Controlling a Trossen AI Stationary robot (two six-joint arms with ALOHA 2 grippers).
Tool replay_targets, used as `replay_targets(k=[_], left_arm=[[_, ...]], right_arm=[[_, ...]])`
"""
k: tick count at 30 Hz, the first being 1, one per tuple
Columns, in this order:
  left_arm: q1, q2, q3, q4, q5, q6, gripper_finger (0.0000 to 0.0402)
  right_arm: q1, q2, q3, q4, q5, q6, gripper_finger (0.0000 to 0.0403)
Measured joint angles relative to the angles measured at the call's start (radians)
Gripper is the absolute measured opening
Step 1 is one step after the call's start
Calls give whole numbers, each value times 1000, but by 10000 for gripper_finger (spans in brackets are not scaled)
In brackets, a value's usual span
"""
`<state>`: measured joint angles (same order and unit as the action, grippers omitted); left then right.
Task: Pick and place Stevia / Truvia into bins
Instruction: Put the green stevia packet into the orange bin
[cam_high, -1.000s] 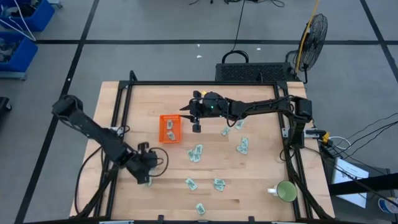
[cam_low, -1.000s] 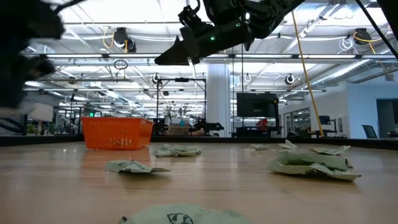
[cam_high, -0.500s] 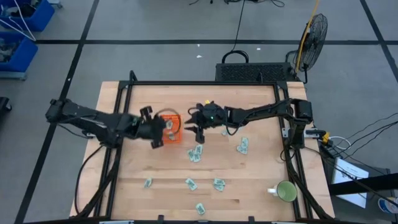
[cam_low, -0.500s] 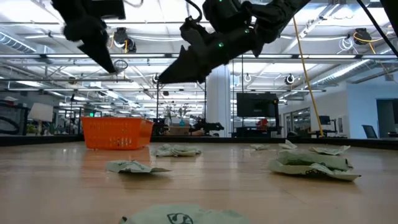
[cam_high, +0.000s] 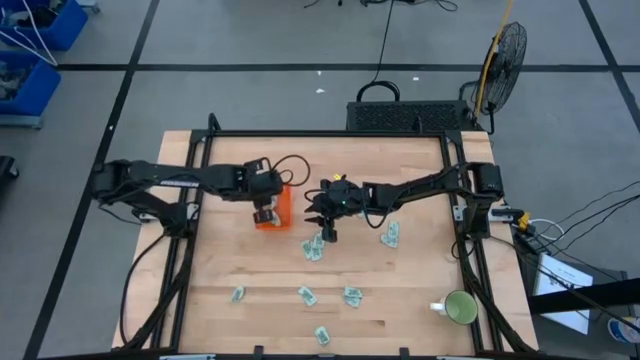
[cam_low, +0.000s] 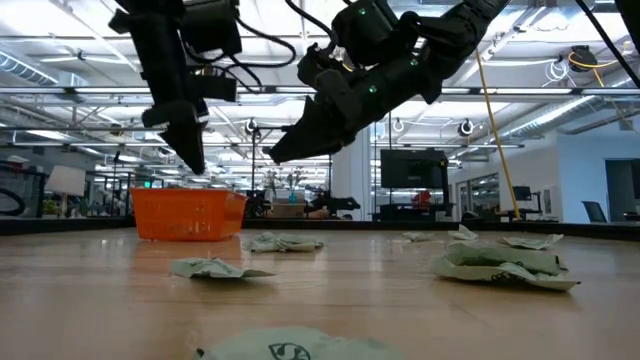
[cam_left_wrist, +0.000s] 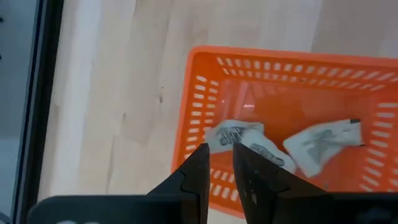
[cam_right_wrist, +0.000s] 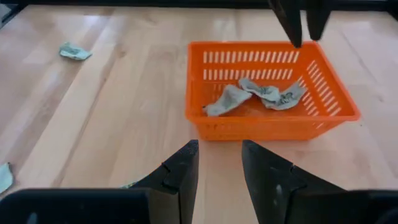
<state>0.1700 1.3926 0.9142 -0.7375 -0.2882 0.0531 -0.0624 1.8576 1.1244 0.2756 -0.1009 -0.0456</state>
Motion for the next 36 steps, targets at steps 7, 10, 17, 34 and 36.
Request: replay_targets(k=[7, 10, 17, 34, 36], left_arm=[[55, 2, 7, 59, -1, 74, 77], [73, 0, 23, 106, -29, 86, 77], [97, 0, 32, 222, -121, 174, 77], [107, 0, 32, 355, -113, 231, 76], [107, 0, 32, 369, -113, 231, 76]], right_arm=[[-16, -130, -2, -285, 136, -47, 116], [-12, -235, -1, -511, 321, -20, 116], [-11, -448, -122, -801, 391, 252, 116], [-157, -589, -592, -460, 477, 370, 116], [-177, -574, -619, -370, 429, 363, 116]])
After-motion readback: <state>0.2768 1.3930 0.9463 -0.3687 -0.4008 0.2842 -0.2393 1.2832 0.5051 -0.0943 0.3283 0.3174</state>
